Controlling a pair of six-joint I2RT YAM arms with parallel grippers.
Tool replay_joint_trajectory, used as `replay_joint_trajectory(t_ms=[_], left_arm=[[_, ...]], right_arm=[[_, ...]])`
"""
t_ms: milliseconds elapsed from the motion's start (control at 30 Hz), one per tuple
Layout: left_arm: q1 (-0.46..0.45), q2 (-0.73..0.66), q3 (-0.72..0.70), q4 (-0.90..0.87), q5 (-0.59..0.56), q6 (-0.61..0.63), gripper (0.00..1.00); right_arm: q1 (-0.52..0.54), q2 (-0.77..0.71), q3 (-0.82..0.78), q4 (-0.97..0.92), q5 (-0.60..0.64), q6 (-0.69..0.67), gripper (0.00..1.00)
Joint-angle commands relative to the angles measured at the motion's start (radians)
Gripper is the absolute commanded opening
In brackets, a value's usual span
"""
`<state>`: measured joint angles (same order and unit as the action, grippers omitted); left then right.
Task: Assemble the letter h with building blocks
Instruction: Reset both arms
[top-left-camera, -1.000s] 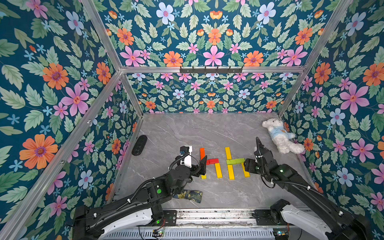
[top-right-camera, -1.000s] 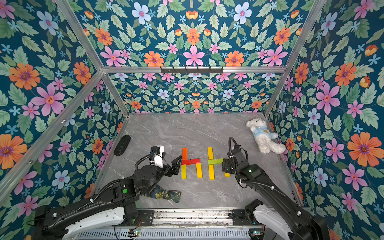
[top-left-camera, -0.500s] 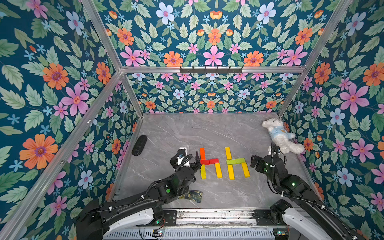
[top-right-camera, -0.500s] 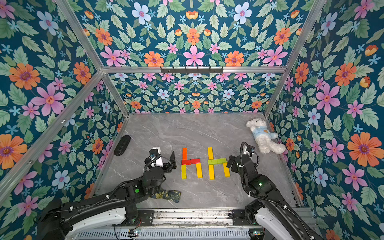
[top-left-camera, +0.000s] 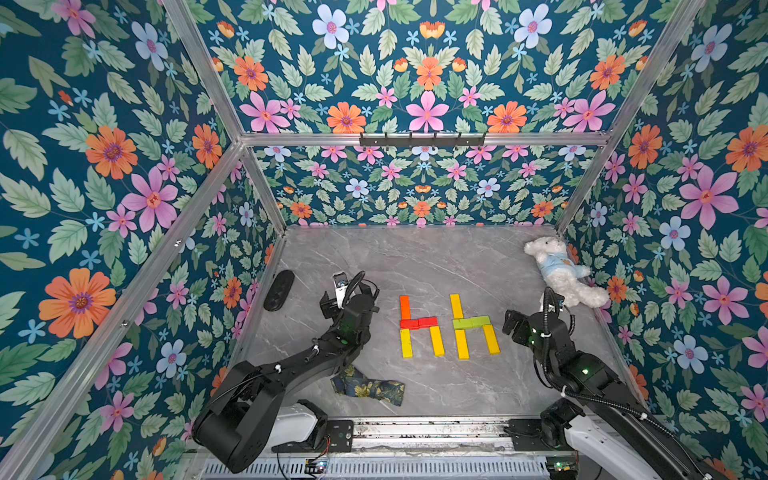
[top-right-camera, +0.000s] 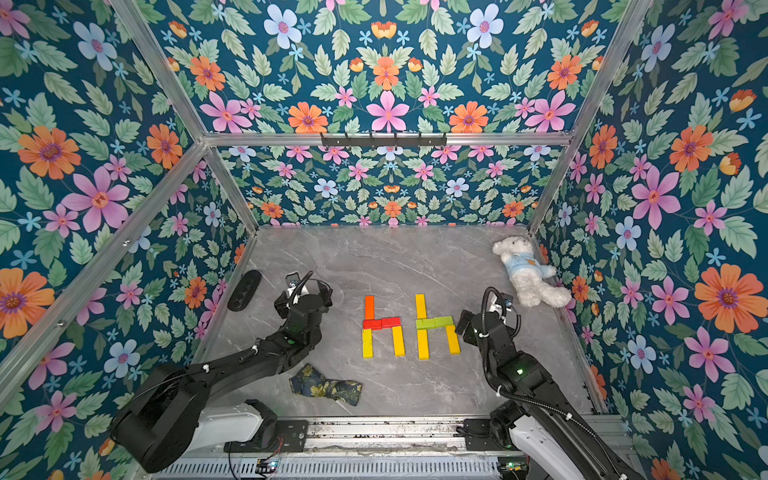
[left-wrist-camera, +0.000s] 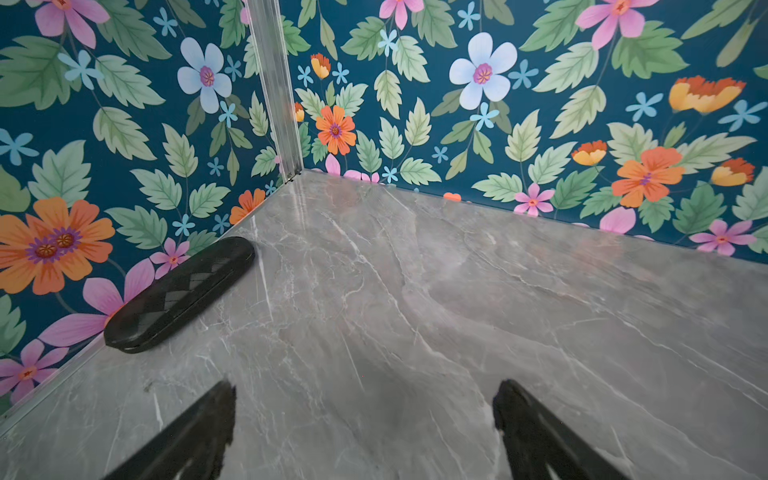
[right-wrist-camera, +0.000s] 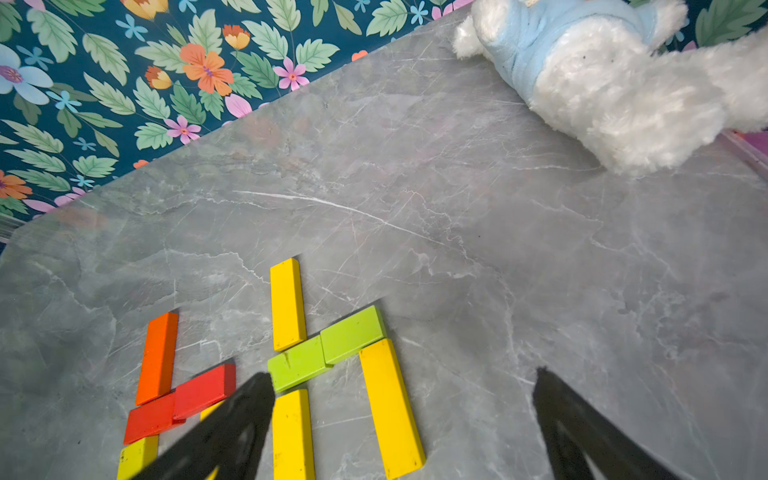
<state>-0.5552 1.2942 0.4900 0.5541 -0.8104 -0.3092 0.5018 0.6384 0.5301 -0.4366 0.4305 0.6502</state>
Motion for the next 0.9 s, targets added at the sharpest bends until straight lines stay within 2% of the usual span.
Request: replay_joint_trajectory(t_ms=[0, 133, 233, 333, 367, 467, 533, 567, 767, 833, 867], left_arm=[[0.099, 0.038, 0.032, 0.097, 0.118, 0.043, 0.99], [0.253, 0.137, 0.152, -0.013, 0.19, 0.143, 0.99], [0.305, 0.204, 0.195, -0.05, 0.199, 0.251, 0.99], [0.337, 0.283, 0.216, -0.097, 0.271, 0.266, 0.99], [0.337, 0.306, 0.215, -0.084, 0.264, 0.28, 0.99], [0.346, 0.347, 0.142, 0.072, 0.27, 0.362, 0.99], [0.355, 0.344, 0.051, 0.274, 0.268, 0.406, 0.99], [0.367, 0.327, 0.047, 0.25, 0.276, 0.354, 0.99], [0.491, 0.276, -0.084, 0.421, 0.538, 0.283, 0.99], [0.506, 0.281, -0.18, 0.582, 0.625, 0.293, 0.99], [0.506, 0.321, -0.226, 0.742, 0.622, 0.305, 0.99]], right_arm=[[0.0, -0.02, -0.013, 0.035, 0.025, -0.009, 0.99], [0.001, -0.031, -0.029, 0.046, 0.027, -0.012, 0.99], [0.0, -0.024, -0.043, 0.063, 0.026, -0.012, 0.99], [0.001, -0.011, -0.04, 0.065, 0.032, -0.014, 0.99], [0.0, -0.009, -0.036, 0.063, 0.037, -0.015, 0.99], [-0.001, -0.004, -0.026, 0.057, 0.038, -0.019, 0.99], [-0.002, 0.0, -0.026, 0.059, 0.041, -0.021, 0.99], [-0.001, 0.001, -0.027, 0.059, 0.044, -0.02, 0.99], [-0.001, 0.021, -0.038, 0.085, 0.069, -0.021, 0.99], [-0.001, 0.028, -0.04, 0.099, 0.07, -0.022, 0.99], [-0.002, 0.032, -0.043, 0.108, 0.07, -0.022, 0.99]])
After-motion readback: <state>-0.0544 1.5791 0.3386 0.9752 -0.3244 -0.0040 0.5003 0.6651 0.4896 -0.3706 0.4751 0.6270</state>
